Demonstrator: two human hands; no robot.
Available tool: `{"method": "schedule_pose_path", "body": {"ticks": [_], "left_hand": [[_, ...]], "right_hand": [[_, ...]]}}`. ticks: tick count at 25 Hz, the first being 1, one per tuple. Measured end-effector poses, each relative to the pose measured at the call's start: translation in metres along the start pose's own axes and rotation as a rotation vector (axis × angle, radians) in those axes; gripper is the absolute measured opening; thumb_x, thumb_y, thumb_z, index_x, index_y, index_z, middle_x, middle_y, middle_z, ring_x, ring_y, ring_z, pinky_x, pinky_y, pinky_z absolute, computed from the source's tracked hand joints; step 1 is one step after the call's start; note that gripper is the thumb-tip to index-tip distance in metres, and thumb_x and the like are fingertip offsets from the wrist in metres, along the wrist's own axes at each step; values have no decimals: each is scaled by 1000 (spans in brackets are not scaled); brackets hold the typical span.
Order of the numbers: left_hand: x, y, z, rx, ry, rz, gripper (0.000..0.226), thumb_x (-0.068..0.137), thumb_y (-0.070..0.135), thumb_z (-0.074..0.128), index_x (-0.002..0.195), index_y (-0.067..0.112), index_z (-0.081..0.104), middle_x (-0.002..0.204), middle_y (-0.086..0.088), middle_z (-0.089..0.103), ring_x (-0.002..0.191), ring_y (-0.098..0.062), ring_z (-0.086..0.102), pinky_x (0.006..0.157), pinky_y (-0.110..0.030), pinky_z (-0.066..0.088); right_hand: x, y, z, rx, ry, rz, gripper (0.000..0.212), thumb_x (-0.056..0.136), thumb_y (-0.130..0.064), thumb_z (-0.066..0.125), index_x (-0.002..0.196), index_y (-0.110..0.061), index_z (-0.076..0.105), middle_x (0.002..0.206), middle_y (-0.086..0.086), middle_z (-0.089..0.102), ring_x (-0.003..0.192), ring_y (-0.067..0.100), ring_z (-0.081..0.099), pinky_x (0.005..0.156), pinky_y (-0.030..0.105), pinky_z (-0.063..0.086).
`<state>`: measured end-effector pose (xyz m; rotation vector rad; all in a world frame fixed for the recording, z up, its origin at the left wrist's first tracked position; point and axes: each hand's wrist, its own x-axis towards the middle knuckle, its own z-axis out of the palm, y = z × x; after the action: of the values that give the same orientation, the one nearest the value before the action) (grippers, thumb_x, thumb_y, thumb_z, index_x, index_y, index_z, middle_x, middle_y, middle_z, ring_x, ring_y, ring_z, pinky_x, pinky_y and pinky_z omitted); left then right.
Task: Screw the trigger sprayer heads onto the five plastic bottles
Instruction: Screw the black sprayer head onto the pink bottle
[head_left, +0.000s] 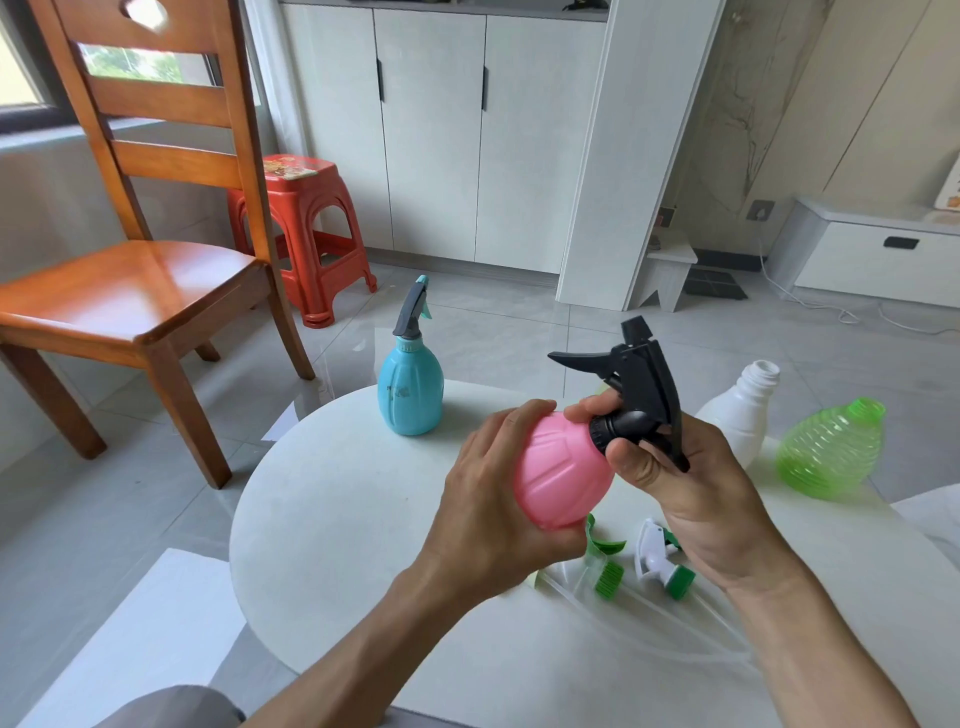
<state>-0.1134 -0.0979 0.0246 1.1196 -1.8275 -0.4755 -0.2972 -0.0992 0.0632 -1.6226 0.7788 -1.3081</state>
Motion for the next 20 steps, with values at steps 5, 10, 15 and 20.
{"method": "schedule_pose_path", "body": {"ticks": [5,10,15,20], "left_hand": [[-1,1,3,-168,-42,-81,92,50,32,90,130,45,47,116,13,59,99,-20,65,68,-38,60],[-2,-1,9,-207,-15,-140,90,49,29,90,127,46,48,112,10,60,93,-22,67,59,-40,60],[-3,1,15,-232,-6,-178,90,47,33,89,128,42,49,112,9,62,95,-19,67,66,-36,61],[-3,-2,20,-255,-56,-229,91,49,33,89,129,44,47,115,10,61,97,-18,66,69,-36,61]], "right_hand": [[-3,-2,7,-43,84,-25,37,80,-49,75,101,-19,73,109,4,76,112,21,67,97,29,48],[-4,6,13,-47,167,-8,30,79,-43,75,101,-23,75,108,7,76,112,25,68,103,42,47],[-4,13,19,-65,248,-29,29,82,-45,76,103,-25,75,106,3,77,110,26,68,104,49,47],[-3,20,19,-53,296,31,29,81,-45,76,104,-27,76,105,2,78,107,23,70,100,48,50]]}}
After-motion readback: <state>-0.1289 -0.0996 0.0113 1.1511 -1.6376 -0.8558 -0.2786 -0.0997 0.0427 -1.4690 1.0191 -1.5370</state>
